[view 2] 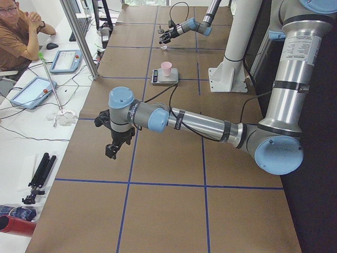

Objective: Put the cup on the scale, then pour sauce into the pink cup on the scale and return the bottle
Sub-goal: 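Carry the upright bottle back and lower it to the table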

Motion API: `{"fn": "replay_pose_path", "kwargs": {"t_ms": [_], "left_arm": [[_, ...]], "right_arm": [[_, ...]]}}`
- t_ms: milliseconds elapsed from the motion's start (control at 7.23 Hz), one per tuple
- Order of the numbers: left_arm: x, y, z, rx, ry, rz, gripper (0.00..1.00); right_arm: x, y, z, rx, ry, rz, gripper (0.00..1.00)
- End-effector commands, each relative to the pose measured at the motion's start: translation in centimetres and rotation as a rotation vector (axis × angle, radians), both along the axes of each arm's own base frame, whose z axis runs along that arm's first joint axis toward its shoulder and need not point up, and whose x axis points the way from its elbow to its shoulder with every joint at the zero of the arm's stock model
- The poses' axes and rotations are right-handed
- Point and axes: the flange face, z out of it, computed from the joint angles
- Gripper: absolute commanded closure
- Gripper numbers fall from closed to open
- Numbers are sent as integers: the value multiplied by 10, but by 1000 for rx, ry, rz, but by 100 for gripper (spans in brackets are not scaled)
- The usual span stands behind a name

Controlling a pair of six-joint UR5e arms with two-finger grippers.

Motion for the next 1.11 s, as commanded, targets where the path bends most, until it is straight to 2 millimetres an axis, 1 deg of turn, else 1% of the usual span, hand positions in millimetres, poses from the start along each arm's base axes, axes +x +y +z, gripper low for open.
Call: {"fn": "replay_pose_path", "kwargs": {"t_ms": [0, 277, 415, 830, 968], "left_arm": [[0, -1, -1, 2, -1, 0, 0], [0, -2, -1, 2, -1, 0, 0], [0, -2, -1, 2, -1, 0, 0], [0, -2, -2, 3, 1, 0, 0], [0, -2, -2, 3, 1, 0, 0]], "right_arm": [[1, 0, 0, 0, -1, 0, 39], [1, 1, -3, 2, -6, -5, 5], [2, 0, -5, 3, -9, -5, 1], [5, 2, -6, 3, -12, -7, 0], [10, 5, -14, 9, -25, -10, 0]]}}
